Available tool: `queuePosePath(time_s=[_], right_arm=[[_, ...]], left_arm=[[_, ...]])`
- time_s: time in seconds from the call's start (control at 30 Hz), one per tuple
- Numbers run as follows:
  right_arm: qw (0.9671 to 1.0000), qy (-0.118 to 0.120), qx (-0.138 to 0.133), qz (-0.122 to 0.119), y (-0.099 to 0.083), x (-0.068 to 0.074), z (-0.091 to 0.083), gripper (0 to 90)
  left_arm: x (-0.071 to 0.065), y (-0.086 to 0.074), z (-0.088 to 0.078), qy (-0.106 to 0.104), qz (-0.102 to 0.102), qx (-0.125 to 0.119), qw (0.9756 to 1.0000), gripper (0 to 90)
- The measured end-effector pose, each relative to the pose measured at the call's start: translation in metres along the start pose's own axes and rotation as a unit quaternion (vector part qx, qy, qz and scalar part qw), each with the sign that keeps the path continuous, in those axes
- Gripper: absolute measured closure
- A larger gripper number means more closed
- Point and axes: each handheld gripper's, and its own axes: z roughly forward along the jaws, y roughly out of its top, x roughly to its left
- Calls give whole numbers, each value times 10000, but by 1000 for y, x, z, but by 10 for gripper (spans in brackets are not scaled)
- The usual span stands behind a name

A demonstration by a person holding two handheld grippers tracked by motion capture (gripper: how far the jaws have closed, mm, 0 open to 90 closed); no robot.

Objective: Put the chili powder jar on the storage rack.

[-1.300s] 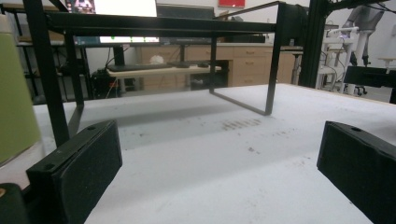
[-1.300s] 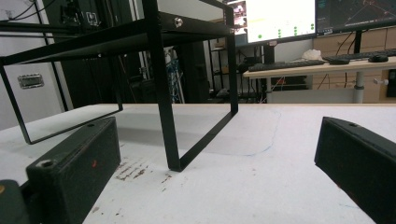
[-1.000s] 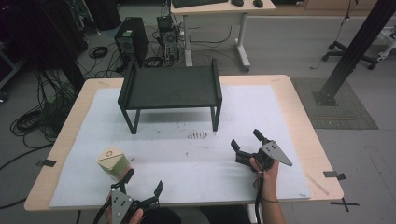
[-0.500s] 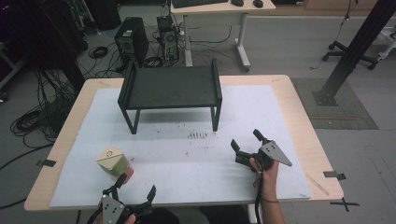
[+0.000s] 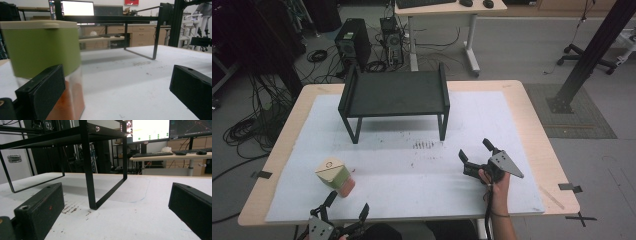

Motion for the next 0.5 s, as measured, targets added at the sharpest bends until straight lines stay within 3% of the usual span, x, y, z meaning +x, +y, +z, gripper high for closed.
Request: queuePosePath(time_s=[0.5], right_arm=[[10000, -44, 8, -1, 0, 0, 0, 1]], left_arm=[[21, 4, -9, 83, 26, -21, 10000, 7]])
